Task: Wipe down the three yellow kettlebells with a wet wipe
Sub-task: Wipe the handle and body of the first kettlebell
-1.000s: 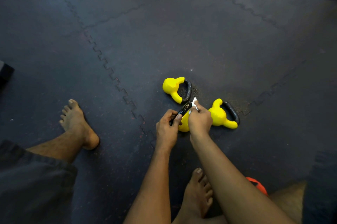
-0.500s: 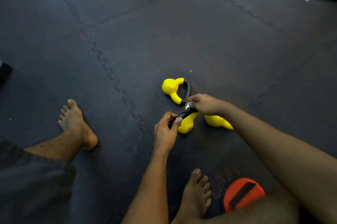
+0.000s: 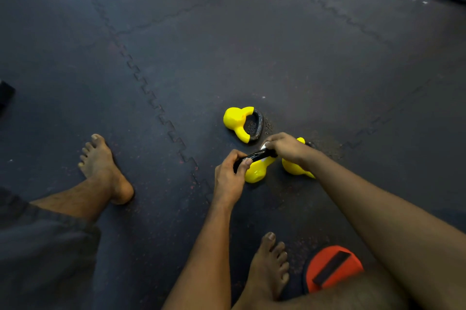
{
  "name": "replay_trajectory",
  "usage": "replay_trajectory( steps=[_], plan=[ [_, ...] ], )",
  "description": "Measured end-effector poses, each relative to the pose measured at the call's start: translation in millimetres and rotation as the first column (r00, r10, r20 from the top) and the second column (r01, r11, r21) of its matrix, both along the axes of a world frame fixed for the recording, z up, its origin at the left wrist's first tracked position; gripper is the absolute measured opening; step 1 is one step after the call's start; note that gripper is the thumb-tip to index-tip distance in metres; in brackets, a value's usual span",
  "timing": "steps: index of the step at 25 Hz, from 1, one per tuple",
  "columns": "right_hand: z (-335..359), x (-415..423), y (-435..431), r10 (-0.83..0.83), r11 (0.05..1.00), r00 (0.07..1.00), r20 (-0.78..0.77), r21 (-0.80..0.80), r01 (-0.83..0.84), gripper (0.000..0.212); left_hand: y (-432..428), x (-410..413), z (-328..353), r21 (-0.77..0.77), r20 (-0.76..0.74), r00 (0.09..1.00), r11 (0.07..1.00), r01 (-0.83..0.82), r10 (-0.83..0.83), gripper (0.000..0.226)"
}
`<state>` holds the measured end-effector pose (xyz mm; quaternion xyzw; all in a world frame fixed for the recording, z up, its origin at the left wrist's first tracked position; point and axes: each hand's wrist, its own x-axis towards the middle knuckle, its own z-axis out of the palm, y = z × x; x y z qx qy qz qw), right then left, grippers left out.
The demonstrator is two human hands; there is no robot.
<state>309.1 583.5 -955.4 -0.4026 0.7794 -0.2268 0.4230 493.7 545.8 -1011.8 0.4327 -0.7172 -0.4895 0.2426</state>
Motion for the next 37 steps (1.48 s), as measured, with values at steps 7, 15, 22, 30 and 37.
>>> replay_trajectory(
  steps=[7,15,22,30,37],
  plan=[
    [-8.7,21.5,35.0,-0.108,0.939,0.966,-0.233,-0.344,0.022,0.028,-8.0,1.9,-3.6,0.009,-0.01,0.999,0.999,-0.047,0.047,0.011],
    [-24.9,53.1,33.0,-0.201,0.893,0.934,-0.295,-0.448,0.051,0.036,-5.3,-3.3,-2.8,0.039,-0.032,0.998,0.998,-0.055,0.056,0.01],
    [-40.5,67.6,56.0,-0.339,0.8,0.931,-0.138,-0.563,0.208,0.041,-7.0,-5.1,0.4,0.061,-0.03,0.997,0.996,-0.064,0.066,0.01],
    [-27.0,68.5,18.7,-0.233,0.901,0.883,-0.408,-0.433,0.038,0.038,-4.6,-7.2,5.5,0.072,-0.051,0.995,0.994,-0.078,0.082,0.011],
    [-46.2,60.0,43.3,-0.551,0.745,0.832,-0.064,-0.487,0.456,0.035,-4.0,-8.4,6.0,0.048,-0.006,0.997,0.996,-0.074,0.075,0.012]
  ],
)
